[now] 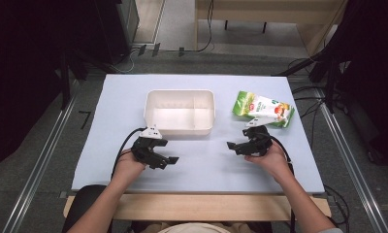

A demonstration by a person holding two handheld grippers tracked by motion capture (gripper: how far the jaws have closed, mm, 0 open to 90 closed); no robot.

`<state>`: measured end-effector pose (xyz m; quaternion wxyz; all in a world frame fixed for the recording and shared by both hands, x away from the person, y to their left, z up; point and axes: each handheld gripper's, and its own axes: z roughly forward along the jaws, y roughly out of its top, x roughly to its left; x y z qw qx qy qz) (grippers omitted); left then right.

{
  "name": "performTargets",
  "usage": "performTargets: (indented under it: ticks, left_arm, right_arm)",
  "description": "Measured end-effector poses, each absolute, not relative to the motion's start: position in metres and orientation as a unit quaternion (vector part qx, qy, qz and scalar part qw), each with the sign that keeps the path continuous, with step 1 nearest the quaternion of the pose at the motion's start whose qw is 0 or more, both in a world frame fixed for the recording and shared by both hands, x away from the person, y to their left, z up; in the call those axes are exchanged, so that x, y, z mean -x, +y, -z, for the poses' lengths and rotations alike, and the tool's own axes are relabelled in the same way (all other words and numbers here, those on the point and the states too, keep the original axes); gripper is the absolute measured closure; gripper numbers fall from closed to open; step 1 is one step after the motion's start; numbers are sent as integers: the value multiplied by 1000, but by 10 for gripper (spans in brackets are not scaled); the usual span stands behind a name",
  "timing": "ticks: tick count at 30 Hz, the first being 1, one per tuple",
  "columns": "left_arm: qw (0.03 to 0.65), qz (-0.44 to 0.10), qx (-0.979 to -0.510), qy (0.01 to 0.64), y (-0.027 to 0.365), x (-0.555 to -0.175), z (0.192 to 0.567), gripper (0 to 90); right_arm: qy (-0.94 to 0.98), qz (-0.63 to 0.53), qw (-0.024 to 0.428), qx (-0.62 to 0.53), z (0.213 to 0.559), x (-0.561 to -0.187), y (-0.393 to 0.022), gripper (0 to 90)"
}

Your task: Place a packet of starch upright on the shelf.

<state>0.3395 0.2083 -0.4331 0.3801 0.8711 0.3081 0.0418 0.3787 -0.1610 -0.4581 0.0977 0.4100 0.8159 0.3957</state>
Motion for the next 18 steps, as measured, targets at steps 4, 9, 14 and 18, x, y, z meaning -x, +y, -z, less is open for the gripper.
performTargets:
  ticks: [4,9,14,18]
  left_arm:
    - [380,-45,-871,308,207,-340,434,173]
    - [395,-43,-864,310,205,-342,435,173]
    - [395,-38,-865,308,204,-342,434,173]
    - [401,-25,-863,305,202,-340,434,173]
  right_arm:
    - [817,-392,118,-405,457,-376,-158,150]
    - [824,-395,106,-391,455,-374,-157,186]
    - [826,-407,108,-375,451,-371,-157,242]
    - [828,-408,105,-369,448,-371,-159,311]
